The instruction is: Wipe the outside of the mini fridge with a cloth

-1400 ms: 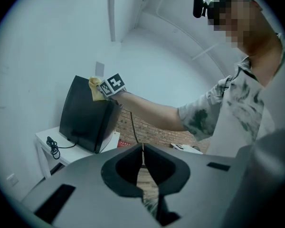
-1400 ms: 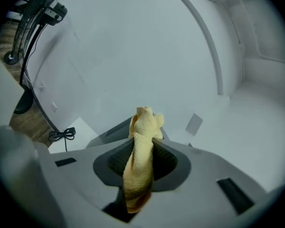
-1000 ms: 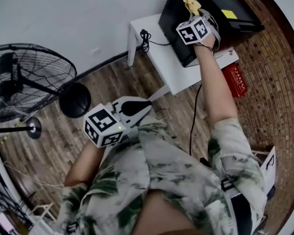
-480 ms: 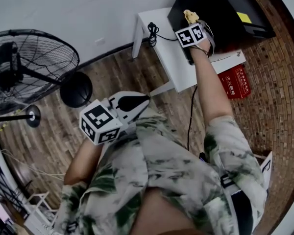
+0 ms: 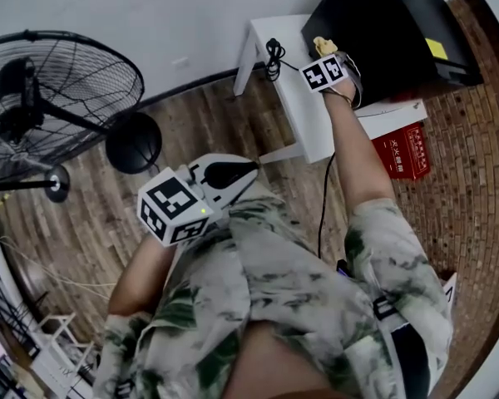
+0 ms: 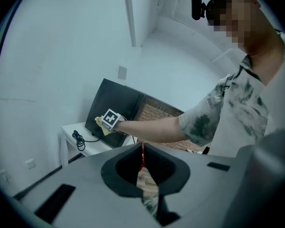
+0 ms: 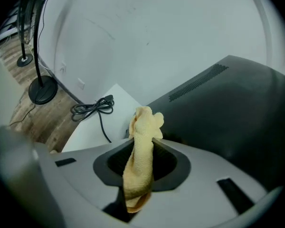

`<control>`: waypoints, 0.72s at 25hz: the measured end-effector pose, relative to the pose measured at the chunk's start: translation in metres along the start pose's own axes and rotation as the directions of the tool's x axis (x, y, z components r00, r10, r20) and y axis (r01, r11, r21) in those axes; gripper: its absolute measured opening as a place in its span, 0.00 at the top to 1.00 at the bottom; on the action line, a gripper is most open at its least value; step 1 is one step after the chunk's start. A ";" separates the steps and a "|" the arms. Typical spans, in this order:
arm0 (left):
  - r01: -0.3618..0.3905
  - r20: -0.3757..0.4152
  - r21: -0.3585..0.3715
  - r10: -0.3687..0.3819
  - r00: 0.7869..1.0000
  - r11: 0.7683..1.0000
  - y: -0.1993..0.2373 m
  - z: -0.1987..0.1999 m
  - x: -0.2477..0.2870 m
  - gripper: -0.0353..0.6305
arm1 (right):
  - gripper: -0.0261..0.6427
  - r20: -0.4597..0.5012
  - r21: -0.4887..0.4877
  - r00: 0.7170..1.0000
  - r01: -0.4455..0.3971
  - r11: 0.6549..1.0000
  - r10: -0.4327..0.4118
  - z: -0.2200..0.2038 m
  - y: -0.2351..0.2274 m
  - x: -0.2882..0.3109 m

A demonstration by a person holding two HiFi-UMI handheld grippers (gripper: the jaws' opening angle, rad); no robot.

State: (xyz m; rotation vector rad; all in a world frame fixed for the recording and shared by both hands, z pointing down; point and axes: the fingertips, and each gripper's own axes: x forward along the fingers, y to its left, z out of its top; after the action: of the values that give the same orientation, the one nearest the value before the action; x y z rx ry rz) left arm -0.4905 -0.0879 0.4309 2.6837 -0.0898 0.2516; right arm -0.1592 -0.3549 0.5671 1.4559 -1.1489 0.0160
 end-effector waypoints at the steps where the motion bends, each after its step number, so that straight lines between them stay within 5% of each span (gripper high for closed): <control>1: 0.003 -0.002 0.002 -0.003 1.000 1.000 0.001 0.001 0.002 0.91 | 0.81 0.016 -0.012 1.000 0.002 1.000 -0.002 0.006 -0.003 -0.005; 10: 0.051 -0.007 0.037 -0.051 0.999 0.998 0.006 0.011 0.027 0.91 | 0.81 0.216 -0.117 0.968 0.155 0.981 -0.127 0.103 -0.097 -0.080; 18: 0.047 0.015 0.038 -0.047 0.999 0.998 0.008 0.018 0.031 0.91 | 0.81 0.249 -0.194 0.932 0.313 0.930 -0.261 0.161 -0.178 -0.107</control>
State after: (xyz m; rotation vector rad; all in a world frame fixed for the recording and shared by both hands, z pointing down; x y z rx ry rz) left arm -0.4580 -0.1033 0.4239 2.7213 -0.0273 0.2192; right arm -0.1957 -0.4490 0.3246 1.4273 -1.0604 -0.4818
